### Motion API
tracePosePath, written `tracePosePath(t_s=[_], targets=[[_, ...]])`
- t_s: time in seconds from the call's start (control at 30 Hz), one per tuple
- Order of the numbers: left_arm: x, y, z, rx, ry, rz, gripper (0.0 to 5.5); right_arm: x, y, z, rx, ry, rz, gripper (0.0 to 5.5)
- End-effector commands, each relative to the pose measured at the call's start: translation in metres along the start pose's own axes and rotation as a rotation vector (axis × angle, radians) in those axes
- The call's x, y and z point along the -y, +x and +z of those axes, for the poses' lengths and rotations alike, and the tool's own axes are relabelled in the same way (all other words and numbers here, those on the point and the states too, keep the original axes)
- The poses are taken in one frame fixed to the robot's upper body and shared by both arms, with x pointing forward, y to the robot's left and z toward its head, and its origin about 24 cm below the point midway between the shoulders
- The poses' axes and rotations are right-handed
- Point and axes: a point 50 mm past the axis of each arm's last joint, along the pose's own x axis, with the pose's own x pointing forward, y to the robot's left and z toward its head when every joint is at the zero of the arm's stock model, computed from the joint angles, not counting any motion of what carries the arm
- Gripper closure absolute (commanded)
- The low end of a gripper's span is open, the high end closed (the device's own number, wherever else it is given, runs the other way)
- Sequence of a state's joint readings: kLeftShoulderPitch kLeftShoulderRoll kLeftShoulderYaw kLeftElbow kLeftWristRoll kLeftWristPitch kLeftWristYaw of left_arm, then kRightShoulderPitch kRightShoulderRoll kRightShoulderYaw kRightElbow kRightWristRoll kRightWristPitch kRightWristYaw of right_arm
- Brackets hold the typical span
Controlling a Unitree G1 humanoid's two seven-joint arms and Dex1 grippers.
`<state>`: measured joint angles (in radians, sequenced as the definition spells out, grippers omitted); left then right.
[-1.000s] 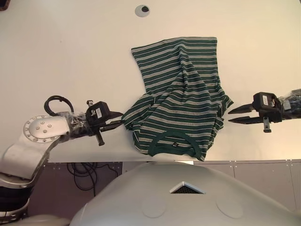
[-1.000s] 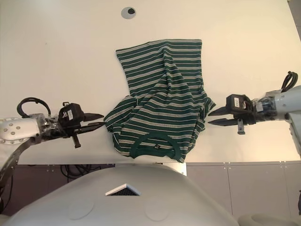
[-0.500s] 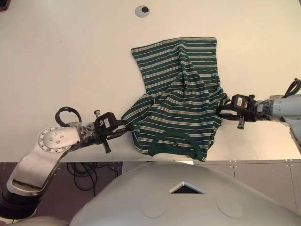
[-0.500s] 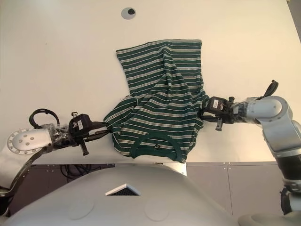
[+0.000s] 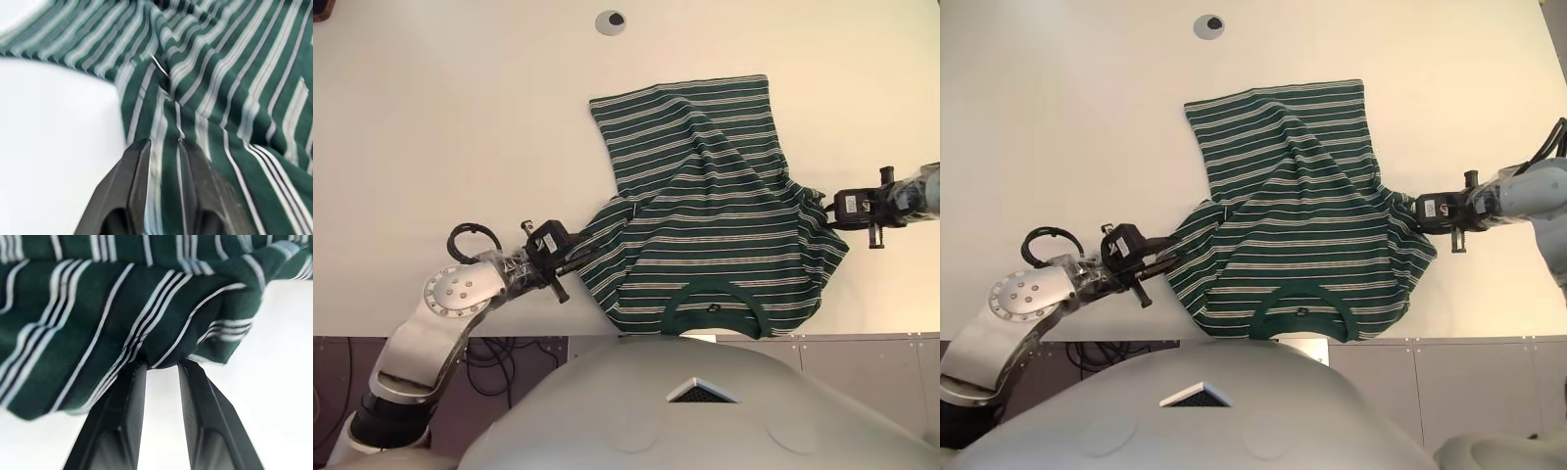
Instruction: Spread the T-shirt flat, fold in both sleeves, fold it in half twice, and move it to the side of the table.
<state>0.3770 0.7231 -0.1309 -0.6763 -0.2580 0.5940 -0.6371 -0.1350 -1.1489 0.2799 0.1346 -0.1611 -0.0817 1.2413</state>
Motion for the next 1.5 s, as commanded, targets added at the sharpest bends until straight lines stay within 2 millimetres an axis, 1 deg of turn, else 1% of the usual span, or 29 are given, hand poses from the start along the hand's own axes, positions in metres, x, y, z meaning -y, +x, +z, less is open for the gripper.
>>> tracePosePath(t_s=[0.03, 0.1, 0.13, 0.23, 0.3, 0.37, 0.43, 0.47, 0.53, 0.57, 0.63, 0.67, 0.73, 0.8, 0.87, 0.97, 1.0, 1.07, 1.1, 1.13, 1.2, 1.27, 1.37, 1.5], targets=[[0.001, 0.016, -0.005, -0.028, 0.013, -0.034, 4.50, -0.005, 0.012, -0.005, 0.008, 0.028, 0.018, 4.37], [0.005, 0.020, -0.012, -0.059, 0.019, -0.054, 4.50, -0.005, 0.014, -0.006, 0.016, 0.032, 0.016, 4.37], [0.007, 0.020, -0.019, -0.087, 0.022, -0.062, 4.50, -0.006, 0.015, -0.006, 0.019, 0.034, 0.017, 4.37], [0.008, 0.012, -0.042, -0.185, 0.044, -0.053, 4.50, -0.009, 0.017, -0.006, 0.026, 0.040, 0.016, 4.37], [0.002, -0.001, -0.061, -0.279, 0.091, -0.007, 4.50, -0.013, 0.018, -0.006, 0.032, 0.048, 0.025, 4.37], [0.001, -0.023, -0.077, -0.371, 0.118, 0.024, 4.50, -0.021, 0.017, -0.003, 0.059, 0.047, 0.061, 4.37], [-0.001, -0.040, -0.085, -0.420, 0.131, 0.048, 4.50, -0.031, 0.016, 0.002, 0.101, 0.060, 0.103, 4.37], [-0.003, -0.044, -0.086, -0.423, 0.131, 0.059, 4.50, -0.036, 0.017, 0.005, 0.119, 0.072, 0.115, 4.37], [-0.007, -0.047, -0.082, -0.402, 0.134, 0.076, 4.50, -0.042, 0.020, 0.011, 0.152, 0.102, 0.108, 4.37], [-0.010, -0.045, -0.078, -0.380, 0.135, 0.085, 4.50, -0.042, 0.021, 0.014, 0.169, 0.118, 0.083, 4.37], [-0.016, -0.041, -0.069, -0.330, 0.132, 0.102, 4.50, -0.037, 0.022, 0.020, 0.196, 0.150, 0.022, 4.37], [-0.020, -0.039, -0.062, -0.296, 0.129, 0.121, 4.50, -0.031, 0.019, 0.023, 0.216, 0.168, -0.009, 4.37], [-0.028, -0.039, -0.048, -0.236, 0.113, 0.147, 4.50, -0.019, 0.008, 0.029, 0.248, 0.195, -0.042, 4.37], [-0.033, -0.043, -0.032, -0.189, 0.091, 0.127, 4.50, -0.009, -0.011, 0.030, 0.262, 0.187, -0.033, 4.37], [-0.034, -0.047, -0.024, -0.189, 0.096, 0.083, 4.50, 0.005, -0.029, 0.026, 0.244, 0.163, -0.045, 4.37], [-0.040, -0.049, -0.017, -0.187, 0.099, 0.070, 4.50, 0.022, -0.044, 0.025, 0.239, 0.140, -0.089, 4.37], [-0.043, -0.051, -0.011, -0.168, 0.099, 0.071, 4.50, 0.030, -0.049, 0.027, 0.265, 0.146, -0.129, 4.37], [-0.053, -0.052, 0.003, -0.103, 0.091, 0.098, 4.50, 0.053, -0.055, 0.040, 0.374, 0.181, -0.263, 4.37], [-0.063, -0.051, 0.009, -0.080, 0.106, 0.125, 4.50, 0.067, -0.050, 0.047, 0.435, 0.247, -0.358, 4.37], [-0.070, -0.048, 0.014, -0.062, 0.118, 0.144, 4.50, 0.077, -0.043, 0.051, 0.469, 0.298, -0.409, 4.37], [-0.085, -0.035, 0.023, -0.028, 0.144, 0.167, 4.50, 0.086, -0.025, 0.058, 0.499, 0.393, -0.453, 4.37], [-0.095, -0.018, 0.032, 0.032, 0.109, 0.156, 4.50, 0.088, -0.009, 0.066, 0.510, 0.433, -0.428, 4.37], [-0.104, 0.015, 0.044, 0.127, 0.012, 0.114, 4.50, 0.094, 0.015, 0.074, 0.516, 0.499, -0.398, 4.37], [-0.112, 0.070, 0.045, 0.097, -0.043, 0.014, 4.50, 0.095, 0.043, 0.077, 0.472, 0.527, -0.332, 4.37]])
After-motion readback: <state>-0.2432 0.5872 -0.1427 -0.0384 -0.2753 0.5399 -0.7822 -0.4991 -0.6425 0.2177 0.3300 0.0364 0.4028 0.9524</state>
